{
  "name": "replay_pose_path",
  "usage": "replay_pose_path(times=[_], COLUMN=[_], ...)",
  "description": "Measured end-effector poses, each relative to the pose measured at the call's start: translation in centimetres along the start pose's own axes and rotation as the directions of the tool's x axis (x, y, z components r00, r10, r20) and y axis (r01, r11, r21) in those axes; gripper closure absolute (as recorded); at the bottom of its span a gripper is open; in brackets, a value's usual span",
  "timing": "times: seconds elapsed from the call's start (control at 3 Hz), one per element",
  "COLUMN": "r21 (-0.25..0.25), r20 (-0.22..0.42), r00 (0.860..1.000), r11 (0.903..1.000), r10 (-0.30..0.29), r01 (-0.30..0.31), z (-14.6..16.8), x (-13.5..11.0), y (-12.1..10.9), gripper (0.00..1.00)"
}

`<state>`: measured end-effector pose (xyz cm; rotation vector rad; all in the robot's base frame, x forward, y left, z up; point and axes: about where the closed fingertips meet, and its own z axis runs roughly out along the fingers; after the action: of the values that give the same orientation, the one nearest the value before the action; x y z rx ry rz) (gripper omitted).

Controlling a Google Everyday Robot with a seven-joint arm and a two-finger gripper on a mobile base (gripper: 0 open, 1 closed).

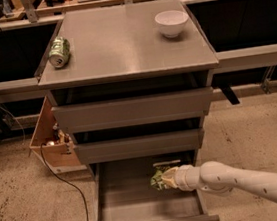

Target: Pick green jalapeno chip bag from bottom drawer and place on counter

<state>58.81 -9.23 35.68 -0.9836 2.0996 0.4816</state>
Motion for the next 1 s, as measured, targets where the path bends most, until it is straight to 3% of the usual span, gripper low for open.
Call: replay_pose_path(times=[0.33, 0.67, 1.0], r21=[0.057, 0.109, 0.125], r20=[-0.029, -0.075, -0.098], r00=[0.998, 0.992, 0.979], r11=[0.9965, 0.9885, 0.9737], r10=[-0.059, -0.097, -0.179], r01=[0.06, 0.105, 0.191], z=[-5.0, -8.4, -13.1], x=[-4.0, -6.5, -10.1], y=[1.9, 4.0, 6.7], gripper=[1.0, 1.0, 1.0])
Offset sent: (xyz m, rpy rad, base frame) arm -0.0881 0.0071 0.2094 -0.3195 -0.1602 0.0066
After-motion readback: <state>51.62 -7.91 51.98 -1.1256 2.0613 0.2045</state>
